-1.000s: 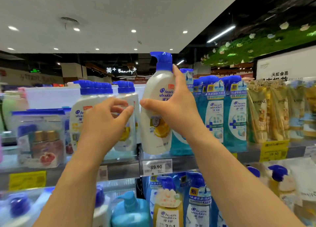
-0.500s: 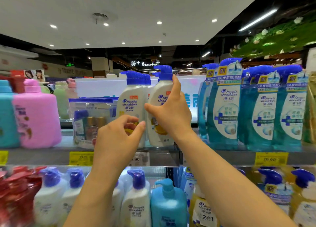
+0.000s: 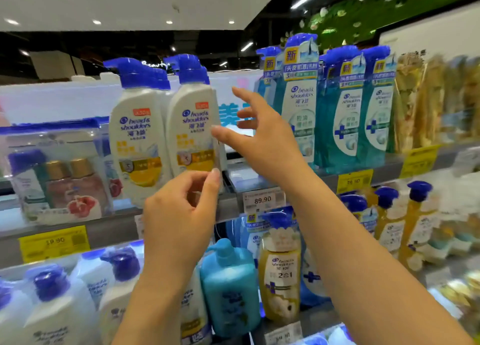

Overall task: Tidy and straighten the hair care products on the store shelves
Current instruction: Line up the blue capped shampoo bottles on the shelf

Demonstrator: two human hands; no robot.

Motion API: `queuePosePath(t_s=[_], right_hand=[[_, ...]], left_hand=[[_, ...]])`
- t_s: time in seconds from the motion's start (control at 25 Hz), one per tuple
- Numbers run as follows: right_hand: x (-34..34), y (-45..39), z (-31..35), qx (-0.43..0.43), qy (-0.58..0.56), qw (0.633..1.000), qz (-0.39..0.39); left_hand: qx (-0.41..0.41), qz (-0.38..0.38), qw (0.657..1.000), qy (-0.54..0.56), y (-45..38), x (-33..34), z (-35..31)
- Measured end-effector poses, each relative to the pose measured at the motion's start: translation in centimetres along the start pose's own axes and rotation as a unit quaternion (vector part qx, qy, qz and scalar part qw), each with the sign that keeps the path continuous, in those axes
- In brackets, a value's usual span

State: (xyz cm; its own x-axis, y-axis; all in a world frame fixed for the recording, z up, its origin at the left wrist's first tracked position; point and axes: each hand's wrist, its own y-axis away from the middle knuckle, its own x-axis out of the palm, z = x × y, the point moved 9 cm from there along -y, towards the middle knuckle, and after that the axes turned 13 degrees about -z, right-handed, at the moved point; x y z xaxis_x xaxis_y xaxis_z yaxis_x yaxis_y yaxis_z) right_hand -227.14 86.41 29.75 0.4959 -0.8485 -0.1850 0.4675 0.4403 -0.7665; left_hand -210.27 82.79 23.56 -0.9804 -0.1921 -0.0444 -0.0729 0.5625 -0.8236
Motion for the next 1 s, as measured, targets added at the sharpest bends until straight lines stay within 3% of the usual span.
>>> queuePosePath(t_s=[0.16, 0.28, 0.4, 0.56, 0.72, 1.0], right_hand=[[-8.9, 4.8, -3.0, 0.052, -0.018, 0.994, -0.089], [-13.5, 9.6, -6.8, 0.130, 0.023, 0.985, -0.109], [-15.0, 13.1, -11.5, 0.203, 0.148, 0.965, -0.072], [-13.1, 14.2, -16.0, 0.154, 0.333, 0.930, 0.029], [-9.9, 14.1, -19.3, 0.158, 0.252, 0.948, 0.111], [-9.8, 13.2, -21.3, 0.132, 0.200, 0.960, 0.147]], left_hand=[[-0.005, 0.098, 0.994, 0.039, 4.4, 4.1, 0.3], [0.013, 0.165, 0.986, -0.004, 8.0, 6.9, 1.2], [-0.003, 0.224, 0.971, -0.082, 10.8, 9.0, 2.8], [-0.065, 0.255, 0.958, -0.118, 12.1, 10.8, 4.4], [-0.110, 0.277, 0.943, -0.147, 13.0, 12.4, 5.6], [-0.135, 0.270, 0.931, -0.206, 13.7, 13.7, 5.6]])
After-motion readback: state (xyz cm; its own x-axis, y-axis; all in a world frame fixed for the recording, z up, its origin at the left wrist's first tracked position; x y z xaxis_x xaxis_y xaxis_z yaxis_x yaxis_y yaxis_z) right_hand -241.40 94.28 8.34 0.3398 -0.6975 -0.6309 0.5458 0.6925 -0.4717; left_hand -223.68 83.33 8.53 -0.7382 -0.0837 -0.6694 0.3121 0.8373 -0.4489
